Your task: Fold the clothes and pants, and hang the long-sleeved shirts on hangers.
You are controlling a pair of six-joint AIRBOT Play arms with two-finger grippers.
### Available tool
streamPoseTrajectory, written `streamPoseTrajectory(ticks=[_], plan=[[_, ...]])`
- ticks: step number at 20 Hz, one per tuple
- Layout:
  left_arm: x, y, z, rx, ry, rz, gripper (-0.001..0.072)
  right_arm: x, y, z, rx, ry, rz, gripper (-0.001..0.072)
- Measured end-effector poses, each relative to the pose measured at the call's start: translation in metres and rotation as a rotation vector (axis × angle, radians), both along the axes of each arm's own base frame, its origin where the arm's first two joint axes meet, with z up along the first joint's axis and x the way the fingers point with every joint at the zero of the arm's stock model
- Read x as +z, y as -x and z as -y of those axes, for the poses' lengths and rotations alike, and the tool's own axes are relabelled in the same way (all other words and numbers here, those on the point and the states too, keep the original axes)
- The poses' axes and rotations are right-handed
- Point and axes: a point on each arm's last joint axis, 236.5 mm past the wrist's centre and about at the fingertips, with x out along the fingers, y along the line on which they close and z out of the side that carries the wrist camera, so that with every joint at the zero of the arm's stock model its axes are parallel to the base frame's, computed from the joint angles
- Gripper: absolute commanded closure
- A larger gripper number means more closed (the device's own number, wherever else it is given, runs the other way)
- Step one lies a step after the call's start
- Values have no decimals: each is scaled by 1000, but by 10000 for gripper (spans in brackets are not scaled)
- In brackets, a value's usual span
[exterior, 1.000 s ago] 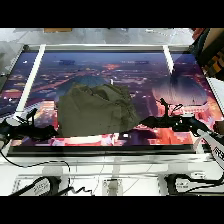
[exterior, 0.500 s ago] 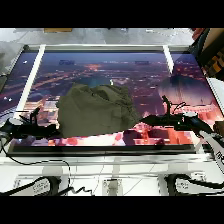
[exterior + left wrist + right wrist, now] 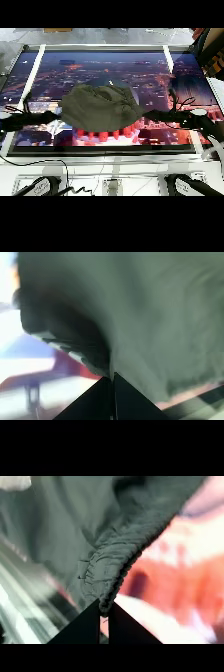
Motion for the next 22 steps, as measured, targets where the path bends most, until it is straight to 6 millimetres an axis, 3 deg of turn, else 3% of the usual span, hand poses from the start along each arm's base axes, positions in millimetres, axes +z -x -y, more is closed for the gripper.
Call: streamPoseTrajectory(ticks=[3,6,10,12,14,16,18,20,22], plan=[[96,-17,7,11,-11,260,696,72,-5,-6,28,96,209,688],[212,-11,18,58,-27,578,696,166,1,-17,39,180,482,688],[348,39,25,194,-84,990,696,296,48,-32,7,166,801,688],[402,75,21,293,-130,1178,698,352,84,-39,-11,103,915,688],[445,112,13,402,-174,1345,700,394,117,-44,-15,28,1000,688],[475,141,0,514,-205,1464,701,421,138,-45,-33,-34,1046,688],[486,150,-11,580,-212,1505,703,433,138,-41,-68,-59,1049,688],[482,133,-22,602,-188,1472,702,428,113,-35,-118,-51,997,688],[460,92,-29,569,-123,1368,702,405,71,-32,-149,-25,899,688]])
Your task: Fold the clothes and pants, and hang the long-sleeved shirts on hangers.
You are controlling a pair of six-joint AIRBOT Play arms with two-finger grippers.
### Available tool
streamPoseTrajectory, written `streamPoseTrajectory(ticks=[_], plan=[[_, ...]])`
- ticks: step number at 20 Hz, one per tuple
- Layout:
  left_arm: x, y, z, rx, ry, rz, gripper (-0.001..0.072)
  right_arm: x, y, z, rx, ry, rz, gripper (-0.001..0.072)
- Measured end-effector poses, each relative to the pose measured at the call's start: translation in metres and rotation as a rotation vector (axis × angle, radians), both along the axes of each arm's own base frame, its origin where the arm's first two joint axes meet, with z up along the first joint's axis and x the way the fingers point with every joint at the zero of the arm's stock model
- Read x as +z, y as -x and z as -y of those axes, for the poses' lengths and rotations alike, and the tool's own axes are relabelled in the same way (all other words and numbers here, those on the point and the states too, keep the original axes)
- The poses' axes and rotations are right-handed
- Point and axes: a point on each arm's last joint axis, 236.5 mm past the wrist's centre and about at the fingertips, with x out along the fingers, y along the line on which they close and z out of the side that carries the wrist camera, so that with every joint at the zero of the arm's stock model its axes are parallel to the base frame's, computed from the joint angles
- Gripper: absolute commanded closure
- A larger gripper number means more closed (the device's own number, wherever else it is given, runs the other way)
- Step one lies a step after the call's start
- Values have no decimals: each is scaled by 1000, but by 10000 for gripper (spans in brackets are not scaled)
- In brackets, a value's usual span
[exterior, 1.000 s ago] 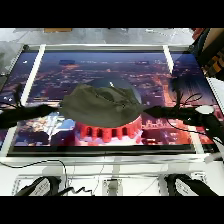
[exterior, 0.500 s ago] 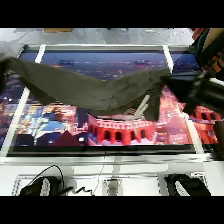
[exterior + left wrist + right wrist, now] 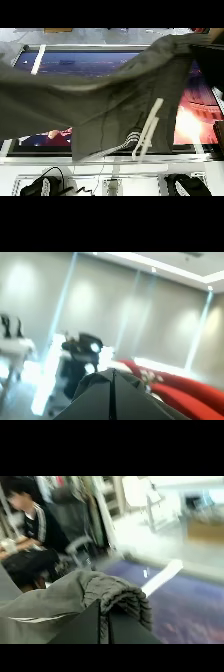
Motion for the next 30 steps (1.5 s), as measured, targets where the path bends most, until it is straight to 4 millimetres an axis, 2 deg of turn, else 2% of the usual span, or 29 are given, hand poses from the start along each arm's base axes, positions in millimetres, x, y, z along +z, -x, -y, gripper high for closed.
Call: streamPoseTrajectory(ticks=[2,3,5,7,9,11,12,15,18,21,23,26,30], plan=[[-40,-56,0,-105,50,-142,702,-40,-54,2,-33,25,-126,688],[-64,-83,3,-154,72,-218,702,-69,-83,4,-52,51,-198,687],[-124,-136,17,-247,89,-383,702,-124,-131,8,-86,101,-322,687],[-189,-176,41,-326,71,-548,702,-190,-173,16,-125,175,-448,687],[-245,-198,69,-399,49,-678,701,-245,-198,24,-150,244,-542,687],[-282,-207,92,-454,26,-761,701,-294,-214,34,-173,326,-614,687],[-294,-209,102,-474,13,-789,702,-312,-218,40,-186,368,-633,687],[-313,-203,122,-525,-20,-851,702,-346,-225,60,-225,485,-666,687],[-322,-177,141,-613,-25,-945,701,-361,-224,81,-254,557,-704,687],[-324,-137,164,-746,-16,-1055,701,-360,-219,105,-271,605,-749,688],[-321,-110,176,-821,-14,-1119,701,-351,-215,124,-286,644,-772,688],[-323,-79,189,-873,-16,-1213,700,-342,-203,150,-305,720,-820,688],[-331,-25,228,-1011,-65,-1364,700,-355,-176,175,-289,849,-936,688]])
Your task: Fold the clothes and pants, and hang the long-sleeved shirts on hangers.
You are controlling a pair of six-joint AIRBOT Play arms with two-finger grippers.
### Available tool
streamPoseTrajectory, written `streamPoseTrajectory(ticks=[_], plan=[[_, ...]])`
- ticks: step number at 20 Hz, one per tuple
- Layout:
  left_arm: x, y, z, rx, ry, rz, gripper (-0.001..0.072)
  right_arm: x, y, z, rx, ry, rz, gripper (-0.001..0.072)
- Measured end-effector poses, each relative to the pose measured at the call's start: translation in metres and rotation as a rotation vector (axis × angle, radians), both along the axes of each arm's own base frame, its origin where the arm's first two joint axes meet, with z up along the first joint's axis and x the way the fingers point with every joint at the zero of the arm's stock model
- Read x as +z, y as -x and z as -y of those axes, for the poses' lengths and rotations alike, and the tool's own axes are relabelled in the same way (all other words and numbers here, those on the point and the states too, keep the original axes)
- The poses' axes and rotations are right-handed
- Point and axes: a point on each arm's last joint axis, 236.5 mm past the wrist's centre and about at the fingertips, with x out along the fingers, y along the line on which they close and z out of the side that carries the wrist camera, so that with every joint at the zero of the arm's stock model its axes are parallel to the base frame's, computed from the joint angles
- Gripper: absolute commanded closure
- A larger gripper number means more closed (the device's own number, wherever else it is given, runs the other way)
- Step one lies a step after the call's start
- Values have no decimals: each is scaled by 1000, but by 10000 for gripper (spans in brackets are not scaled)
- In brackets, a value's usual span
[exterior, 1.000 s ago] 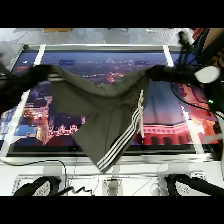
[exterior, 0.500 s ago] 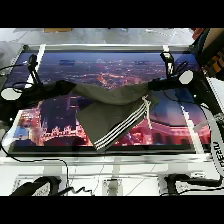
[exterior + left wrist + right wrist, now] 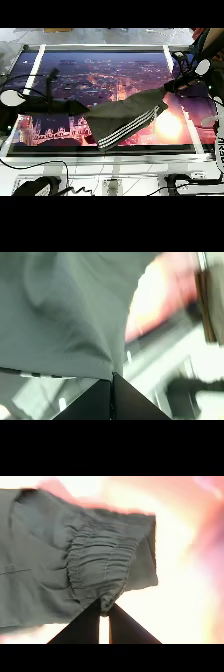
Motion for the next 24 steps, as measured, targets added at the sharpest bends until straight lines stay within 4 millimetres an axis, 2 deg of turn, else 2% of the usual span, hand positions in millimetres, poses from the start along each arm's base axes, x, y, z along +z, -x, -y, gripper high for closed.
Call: streamPoseTrajectory(ticks=[3,6,10,11,12,13,14,18,20,24], plan=[[-13,42,33,-144,-40,-75,700,-16,19,12,23,55,-114,687],[-38,83,58,-286,-132,-139,699,-28,26,27,27,114,-178,687],[-91,110,60,-382,-332,-204,696,-39,21,34,29,144,-188,686],[-104,113,58,-395,-373,-221,684,-39,18,34,30,147,-180,637],[-114,115,56,-402,-405,-240,496,-40,16,35,29,149,-174,381],[-124,116,55,-409,-432,-259,79,-40,14,35,29,150,-164,135],[-133,117,54,-410,-454,-275,5,-40,11,34,30,147,-156,117],[-153,111,54,-401,-491,-290,-6,-38,-2,31,13,127,-99,136],[-157,105,55,-383,-497,-281,-6,-36,-13,34,-18,120,-52,175],[-160,91,49,-338,-494,-281,-6,-44,-30,58,-102,110,-6,176]])
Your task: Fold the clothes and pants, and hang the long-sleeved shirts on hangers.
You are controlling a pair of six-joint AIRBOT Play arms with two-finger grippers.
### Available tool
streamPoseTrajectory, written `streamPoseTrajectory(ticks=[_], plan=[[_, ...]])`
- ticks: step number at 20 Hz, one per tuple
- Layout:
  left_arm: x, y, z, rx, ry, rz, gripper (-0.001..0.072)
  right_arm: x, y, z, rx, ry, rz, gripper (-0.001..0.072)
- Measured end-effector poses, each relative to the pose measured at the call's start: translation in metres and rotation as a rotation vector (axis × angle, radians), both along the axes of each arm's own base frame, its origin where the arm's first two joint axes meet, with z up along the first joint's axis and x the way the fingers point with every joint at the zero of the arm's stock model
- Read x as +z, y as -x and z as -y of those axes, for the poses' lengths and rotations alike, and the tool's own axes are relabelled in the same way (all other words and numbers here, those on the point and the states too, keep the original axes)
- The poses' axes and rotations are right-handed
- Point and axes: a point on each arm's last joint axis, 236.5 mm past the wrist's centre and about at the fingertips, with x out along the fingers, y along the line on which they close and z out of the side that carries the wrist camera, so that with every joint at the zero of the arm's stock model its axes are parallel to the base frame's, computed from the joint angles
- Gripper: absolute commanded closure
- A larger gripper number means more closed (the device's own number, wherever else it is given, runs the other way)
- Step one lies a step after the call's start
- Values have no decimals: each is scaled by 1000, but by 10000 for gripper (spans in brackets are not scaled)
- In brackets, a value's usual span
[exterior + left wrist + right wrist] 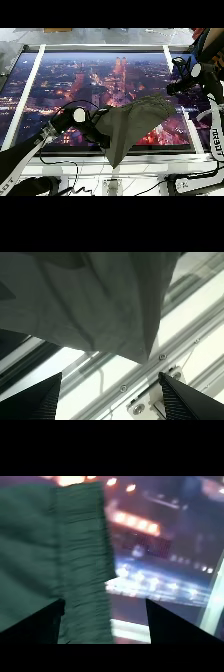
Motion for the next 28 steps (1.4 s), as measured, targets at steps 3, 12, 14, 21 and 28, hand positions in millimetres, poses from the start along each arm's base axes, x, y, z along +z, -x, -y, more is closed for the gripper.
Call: streamPoseTrajectory(ticks=[3,12,14,21,28], plan=[[-1,-12,-9,41,-3,0,-6,-26,1,25,-88,-54,-40,173],[-1,-34,-27,127,-3,4,-5,-87,-3,-5,-48,-368,-128,38],[-1,-35,-28,131,-3,4,-5,-97,-9,-7,-35,-347,-120,39],[-2,-36,-28,134,-3,4,-5,-128,-10,2,-130,-312,-166,50],[-2,-36,-29,126,-1,8,-5,-137,13,-18,-144,-399,-292,134]])
